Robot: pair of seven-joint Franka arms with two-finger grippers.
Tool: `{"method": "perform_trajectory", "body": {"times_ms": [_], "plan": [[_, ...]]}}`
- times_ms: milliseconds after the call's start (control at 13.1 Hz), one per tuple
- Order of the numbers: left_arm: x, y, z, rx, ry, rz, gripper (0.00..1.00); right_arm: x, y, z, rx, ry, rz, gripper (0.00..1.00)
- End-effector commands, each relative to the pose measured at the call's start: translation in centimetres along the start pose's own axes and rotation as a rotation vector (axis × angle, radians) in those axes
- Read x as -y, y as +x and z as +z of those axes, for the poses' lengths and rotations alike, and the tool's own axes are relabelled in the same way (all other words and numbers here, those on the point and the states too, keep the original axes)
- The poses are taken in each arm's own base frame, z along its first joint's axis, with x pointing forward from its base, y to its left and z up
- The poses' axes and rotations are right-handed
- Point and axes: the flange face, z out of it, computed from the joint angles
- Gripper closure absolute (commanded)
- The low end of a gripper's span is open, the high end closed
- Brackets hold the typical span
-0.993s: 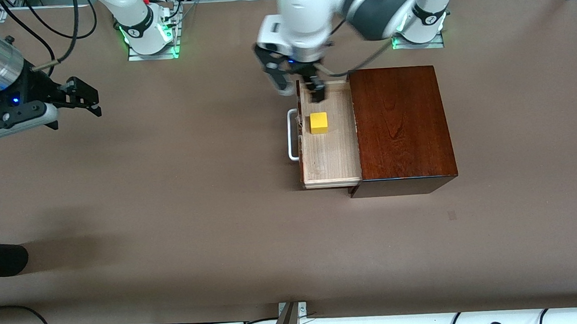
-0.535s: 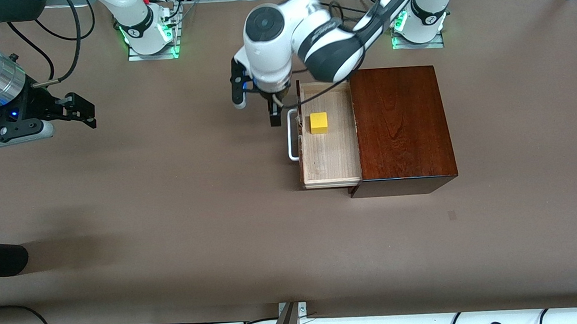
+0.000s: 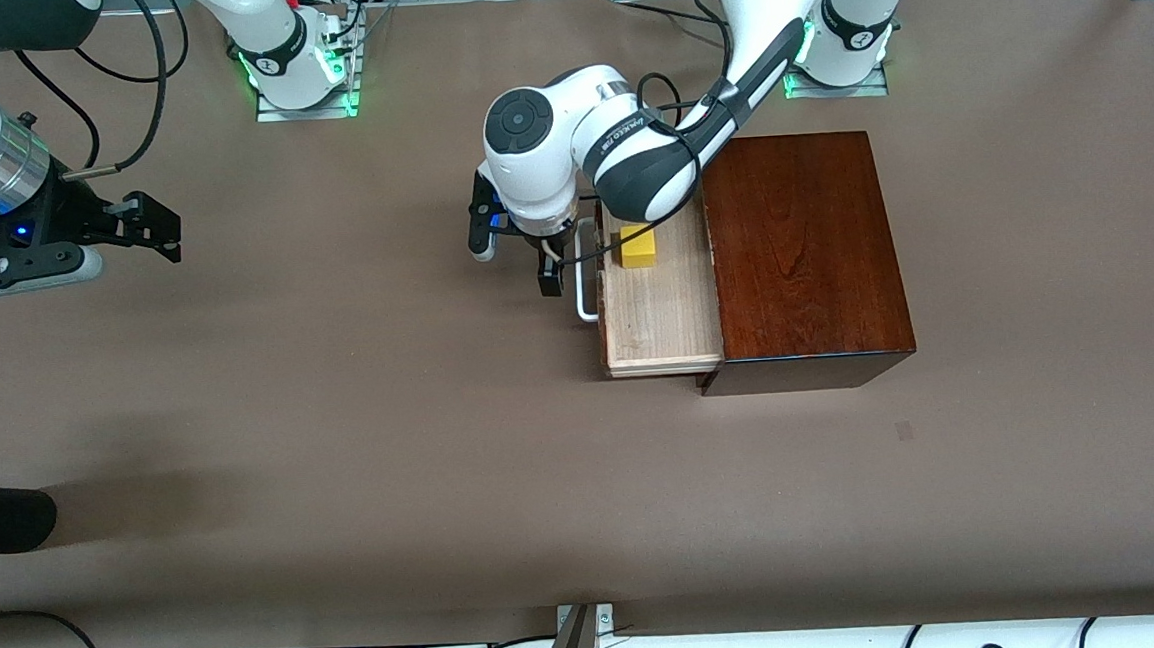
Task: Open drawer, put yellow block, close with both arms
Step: 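Return the right gripper to rest while the left gripper reaches the drawer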
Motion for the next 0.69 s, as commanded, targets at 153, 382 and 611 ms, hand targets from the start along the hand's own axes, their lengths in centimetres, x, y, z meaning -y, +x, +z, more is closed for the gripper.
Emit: {"method": "perform_trajectory", "body": {"times_ms": [153,382,611], "plan": [[-0.2,-1.2,0.8,0.082,-0.026,0.027,0.00,0.2,0.0,-0.4,0.019,-0.009,-0.001,0.00],[-0.2,-2.5,0.7,0.117,-0.044,0.006,0.00,0.0,0.0,-0.4,0.016,-0.014,-0.002,0.00],[-0.3,-3.9,-0.1,0.154,-0.057,-0.012,0.00,0.2,0.0,-0.7,0.011,-0.005,0.002,0.00]]}}
